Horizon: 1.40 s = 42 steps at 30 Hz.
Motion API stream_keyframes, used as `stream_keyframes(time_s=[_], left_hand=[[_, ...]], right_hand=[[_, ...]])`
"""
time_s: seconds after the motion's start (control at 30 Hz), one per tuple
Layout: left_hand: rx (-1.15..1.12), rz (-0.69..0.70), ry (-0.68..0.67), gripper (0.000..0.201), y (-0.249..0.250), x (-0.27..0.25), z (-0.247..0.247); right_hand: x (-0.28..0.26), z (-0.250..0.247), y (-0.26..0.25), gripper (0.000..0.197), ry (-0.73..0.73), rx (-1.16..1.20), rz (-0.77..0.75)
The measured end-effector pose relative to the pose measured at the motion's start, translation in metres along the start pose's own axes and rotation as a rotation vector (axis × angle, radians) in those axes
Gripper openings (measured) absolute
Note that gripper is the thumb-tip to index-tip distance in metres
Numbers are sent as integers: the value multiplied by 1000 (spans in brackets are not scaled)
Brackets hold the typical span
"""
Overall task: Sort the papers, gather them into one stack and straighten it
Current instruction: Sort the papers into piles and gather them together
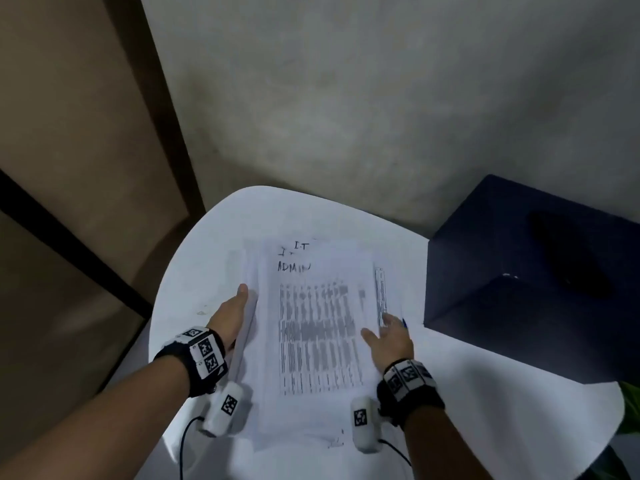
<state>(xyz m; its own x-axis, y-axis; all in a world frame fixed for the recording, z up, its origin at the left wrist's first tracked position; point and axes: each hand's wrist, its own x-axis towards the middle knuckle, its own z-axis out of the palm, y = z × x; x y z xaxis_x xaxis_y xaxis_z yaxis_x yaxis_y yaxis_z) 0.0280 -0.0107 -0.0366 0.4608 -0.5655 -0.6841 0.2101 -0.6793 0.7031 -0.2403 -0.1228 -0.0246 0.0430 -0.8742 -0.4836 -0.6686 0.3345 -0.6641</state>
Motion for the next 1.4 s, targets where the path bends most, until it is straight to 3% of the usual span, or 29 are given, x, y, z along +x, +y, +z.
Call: stream_keyframes(time_s=[0.1,0.17,0.23,0.37,0.53,0.6,0.73,0.87,0.97,1.03,1.1,1.2,1.3,1.4], left_hand=[[82,13,-35,96,-3,-1,8],[284,87,22,74,-2,-7,18],[368,176,92,48,-2,-8,22],[280,317,106,50,3,-16,0],[32,446,-10,24,35,-48,-30],[-4,514,-11,27,55,-61,-36],[-100,739,68,26,89,-87,-37],[-106,986,51,35,108,-110,-33],[-131,913,19,73,95,-93,-26],[-103,812,-19,82,85,-75,-17],[-88,757,-44,82,78,-65,-15],[-121,732,17,64,77,-61,-20],[-170,671,-13,50,68,-56,-20],[11,621,6,17,56,-48,-7]], right_hand=[[-5,33,11,63,-16,-308,-63],[-13,50,10,64,-94,-460,-171],[-15,54,10,63,-102,-472,-179],[-11,32,12,73,-70,-316,-159],[-20,-2,-27,109,-155,257,-221],[-28,-18,-57,95,-191,470,-266],[-61,-54,-109,37,15,583,-518],[-79,-69,-127,21,20,708,-686],[-69,-62,-122,38,58,689,-697],[-58,-54,-113,47,74,645,-657],[-55,-45,-109,37,47,612,-580],[-57,-38,-107,38,6,616,-498],[-59,-32,-107,34,-16,641,-493],[-43,-15,-79,37,-38,471,-341]])
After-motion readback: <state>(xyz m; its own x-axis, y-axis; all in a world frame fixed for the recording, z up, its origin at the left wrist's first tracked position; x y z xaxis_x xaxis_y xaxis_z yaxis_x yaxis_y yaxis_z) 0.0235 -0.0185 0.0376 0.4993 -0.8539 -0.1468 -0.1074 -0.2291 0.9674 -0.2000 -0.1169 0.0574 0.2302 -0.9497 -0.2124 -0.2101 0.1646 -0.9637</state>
